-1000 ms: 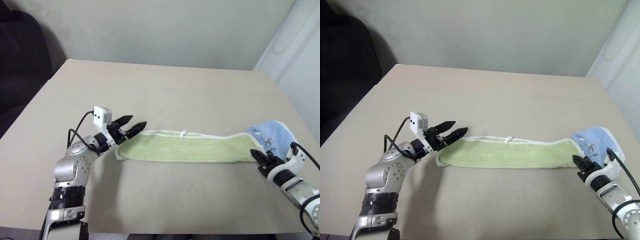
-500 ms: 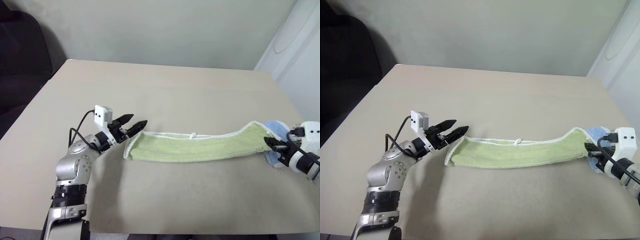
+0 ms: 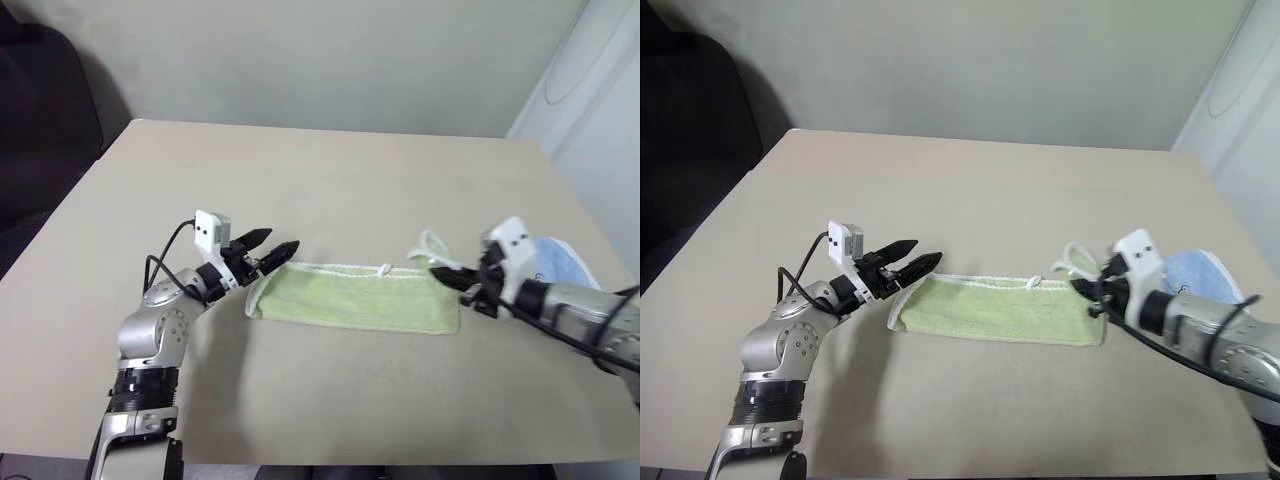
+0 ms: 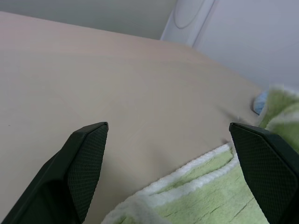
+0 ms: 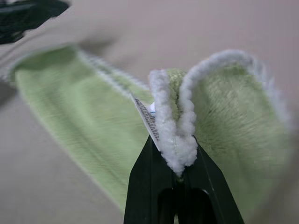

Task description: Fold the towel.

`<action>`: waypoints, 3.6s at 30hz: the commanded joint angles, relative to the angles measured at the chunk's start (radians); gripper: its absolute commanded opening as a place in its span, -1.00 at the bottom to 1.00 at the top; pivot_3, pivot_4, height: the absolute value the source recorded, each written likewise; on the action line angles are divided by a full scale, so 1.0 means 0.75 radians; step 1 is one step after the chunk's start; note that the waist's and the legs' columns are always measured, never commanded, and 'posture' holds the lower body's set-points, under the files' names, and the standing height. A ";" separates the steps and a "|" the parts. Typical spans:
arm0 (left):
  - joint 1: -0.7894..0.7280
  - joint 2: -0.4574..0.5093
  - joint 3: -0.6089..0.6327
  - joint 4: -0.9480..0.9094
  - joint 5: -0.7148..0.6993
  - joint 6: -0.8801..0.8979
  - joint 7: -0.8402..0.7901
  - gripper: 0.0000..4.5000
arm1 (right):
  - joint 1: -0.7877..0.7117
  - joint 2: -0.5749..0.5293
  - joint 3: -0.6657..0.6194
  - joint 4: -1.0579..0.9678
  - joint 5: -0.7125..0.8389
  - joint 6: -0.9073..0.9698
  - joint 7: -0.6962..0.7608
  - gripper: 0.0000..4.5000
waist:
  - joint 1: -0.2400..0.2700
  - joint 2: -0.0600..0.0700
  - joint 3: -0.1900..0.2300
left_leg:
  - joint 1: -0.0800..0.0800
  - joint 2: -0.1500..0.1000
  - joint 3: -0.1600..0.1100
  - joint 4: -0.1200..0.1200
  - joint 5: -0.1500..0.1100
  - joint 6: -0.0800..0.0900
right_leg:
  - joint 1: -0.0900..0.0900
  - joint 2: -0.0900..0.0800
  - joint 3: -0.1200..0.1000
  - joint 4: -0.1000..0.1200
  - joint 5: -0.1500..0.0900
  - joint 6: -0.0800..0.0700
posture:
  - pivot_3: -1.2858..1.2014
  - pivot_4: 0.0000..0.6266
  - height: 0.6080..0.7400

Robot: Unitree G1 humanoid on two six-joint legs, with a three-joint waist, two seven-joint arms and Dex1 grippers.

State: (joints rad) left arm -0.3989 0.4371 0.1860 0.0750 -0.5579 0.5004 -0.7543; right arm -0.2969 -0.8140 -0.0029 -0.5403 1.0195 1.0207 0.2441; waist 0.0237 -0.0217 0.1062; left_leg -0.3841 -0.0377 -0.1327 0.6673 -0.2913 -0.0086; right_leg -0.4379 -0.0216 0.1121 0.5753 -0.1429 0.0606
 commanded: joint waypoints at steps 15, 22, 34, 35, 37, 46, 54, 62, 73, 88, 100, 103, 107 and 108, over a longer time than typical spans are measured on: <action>-0.012 -0.004 0.027 -0.050 -0.014 -0.032 0.031 1.00 | -0.100 0.203 0.274 0.123 -0.367 0.090 0.086 -0.90 | 0.003 0.000 0.000 | 0.000 0.000 -0.001 0.000 -0.003 -0.005 | -0.001 0.000 -0.001 0.000 0.010 -0.015 | 0.03 -0.52 1.00; -0.017 -0.006 0.020 -0.045 -0.014 -0.030 0.027 1.00 | -0.074 0.224 0.228 0.048 -0.353 0.078 0.178 0.03 | 0.003 0.000 0.000 | 0.000 0.000 -0.001 0.000 -0.003 -0.007 | -0.001 0.000 -0.001 -0.001 0.010 -0.015 | 0.03 -0.52 1.00; -0.013 0.003 0.032 -0.040 -0.018 -0.025 0.028 1.00 | -0.035 0.152 -0.155 0.007 -0.216 0.021 0.336 0.45 | 0.003 0.000 0.001 | -0.001 -0.001 -0.001 0.000 -0.003 -0.010 | -0.001 0.000 0.000 -0.001 0.007 -0.015 | 0.03 -0.52 1.00; -0.013 0.003 0.033 -0.039 -0.018 -0.025 0.029 1.00 | -0.042 0.157 -0.177 0.043 -0.229 0.023 0.320 0.34 | 0.003 0.000 0.001 | -0.001 -0.001 -0.001 0.000 -0.003 -0.011 | -0.001 0.000 0.000 -0.001 0.007 -0.014 | 0.03 -0.52 1.00; -0.015 0.003 0.033 -0.036 -0.017 -0.026 0.029 1.00 | -0.049 0.155 -0.172 0.107 -0.301 -0.016 0.308 0.04 | 0.003 0.000 0.001 | -0.001 -0.001 -0.001 0.000 -0.003 -0.011 | -0.001 0.000 0.000 -0.001 0.007 -0.014 | 0.03 -0.52 1.00; -0.027 -0.002 0.030 -0.038 -0.018 -0.020 0.035 1.00 | -0.006 0.237 -0.002 0.353 -0.608 -0.349 0.388 -0.98 | 0.003 0.001 0.001 | 0.000 0.000 -0.001 -0.001 -0.001 -0.007 | -0.001 0.000 0.000 0.000 0.009 -0.017 | 0.03 -0.52 1.00; 0.014 0.023 0.058 -0.083 -0.032 0.005 0.050 1.00 | 0.089 0.317 0.127 0.506 -0.785 -0.516 0.445 -0.98 | 0.002 0.001 0.001 | 0.001 0.000 -0.001 -0.001 0.000 -0.007 | 0.000 0.000 -0.001 0.000 0.010 -0.017 | 0.03 -0.52 1.00; 0.044 0.059 0.092 -0.145 -0.050 0.049 0.067 1.00 | 0.119 0.405 0.133 0.638 -0.907 -0.658 0.425 -0.98 | 0.000 -0.002 0.000 | 0.003 0.000 -0.001 0.000 -0.003 -0.011 | 0.002 0.000 0.000 0.000 0.010 -0.018 | 0.03 -0.52 1.00; 0.178 0.266 0.517 -0.223 -0.429 0.382 0.125 1.00 | 0.032 0.370 -0.063 0.393 -0.831 -0.697 0.442 -0.98 | -0.008 0.000 0.001 | 0.002 0.000 -0.001 -0.004 -0.005 -0.015 | -0.002 0.000 -0.001 -0.001 0.011 -0.020 | 0.03 -0.52 1.00; 0.759 0.239 0.609 -0.628 -1.096 0.807 0.424 1.00 | -0.078 0.489 -0.017 0.491 -0.891 -0.776 0.438 -0.98 | -0.019 0.005 0.004 | 0.002 0.000 -0.003 -0.006 -0.006 -0.017 | -0.004 0.001 0.000 0.000 0.005 -0.027 | 0.03 -0.52 1.00; 0.743 0.109 0.453 -0.551 -1.328 0.713 0.959 1.00 | -0.075 0.523 -0.032 0.521 -0.924 -0.803 0.421 -0.98 | -0.016 0.007 0.005 | 0.005 0.001 -0.004 -0.005 -0.004 -0.020 | -0.001 0.003 -0.001 0.002 0.006 -0.029 | 0.03 -0.52 1.00; 0.715 0.091 0.402 -0.532 -1.322 0.689 1.003 1.00 | -0.074 0.527 -0.035 0.521 -0.930 -0.805 0.417 -0.98 | -0.015 0.007 0.005 | 0.007 0.001 -0.004 -0.005 -0.004 -0.020 | 0.000 0.003 -0.001 0.002 0.006 -0.030 | 0.03 -0.52 1.00; 0.635 0.065 0.336 -0.487 -1.279 0.656 1.036 1.00 | -0.073 0.532 -0.036 0.524 -0.941 -0.810 0.410 -0.98 | -0.008 0.008 0.006 | 0.010 0.000 -0.004 -0.005 -0.004 -0.020 | 0.004 0.003 -0.001 0.002 0.006 -0.030 | 0.03 -0.52 1.00; 0.609 0.056 0.323 -0.472 -1.272 0.646 1.046 1.00 | -0.073 0.533 -0.036 0.526 -0.944 -0.811 0.409 -0.98 | -0.005 0.009 0.006 | 0.010 0.000 -0.004 -0.005 -0.003 -0.019 | 0.005 0.003 -0.001 0.002 0.006 -0.030 | 0.03 -0.52 1.00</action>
State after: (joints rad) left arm 0.0808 0.4869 0.4477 -0.2873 -1.5257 1.0131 0.0186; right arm -0.3421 -0.4141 -0.0082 -0.1249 0.3163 0.4369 0.5622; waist 0.0199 -0.0153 0.1107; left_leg -0.3767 -0.0380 -0.1357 0.6639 -0.2934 -0.0224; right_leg -0.4340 -0.0194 0.1112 0.5769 -0.1383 0.0381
